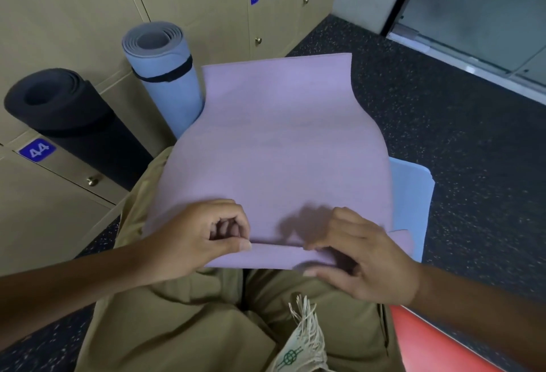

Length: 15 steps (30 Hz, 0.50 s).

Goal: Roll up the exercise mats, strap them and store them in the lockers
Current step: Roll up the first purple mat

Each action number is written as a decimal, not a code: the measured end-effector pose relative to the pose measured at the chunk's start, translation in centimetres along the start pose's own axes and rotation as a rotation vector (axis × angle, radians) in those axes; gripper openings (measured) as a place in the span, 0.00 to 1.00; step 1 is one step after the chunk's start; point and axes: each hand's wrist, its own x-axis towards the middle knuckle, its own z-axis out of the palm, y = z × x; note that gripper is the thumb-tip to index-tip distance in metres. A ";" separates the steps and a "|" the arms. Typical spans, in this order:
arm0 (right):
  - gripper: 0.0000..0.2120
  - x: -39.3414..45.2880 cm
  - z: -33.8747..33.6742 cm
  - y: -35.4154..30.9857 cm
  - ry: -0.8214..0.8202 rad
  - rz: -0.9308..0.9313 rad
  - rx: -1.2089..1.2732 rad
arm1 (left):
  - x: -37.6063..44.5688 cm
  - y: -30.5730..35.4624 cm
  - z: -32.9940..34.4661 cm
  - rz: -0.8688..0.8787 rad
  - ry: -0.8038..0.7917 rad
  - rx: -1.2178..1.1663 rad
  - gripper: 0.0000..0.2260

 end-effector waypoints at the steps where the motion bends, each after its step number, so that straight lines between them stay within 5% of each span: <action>1: 0.14 -0.1 0.0 0.3 -0.018 -0.023 -0.021 | 0.0 0.0 0.1 0.006 0.002 0.005 0.08; 10: 0.10 1.0 -0.1 0.5 -0.030 0.108 0.095 | -0.7 0.5 -0.1 0.110 0.143 0.057 0.08; 15: 0.11 1.7 -0.6 0.3 -0.106 0.207 0.145 | -1.6 0.3 0.3 0.316 0.144 0.485 0.19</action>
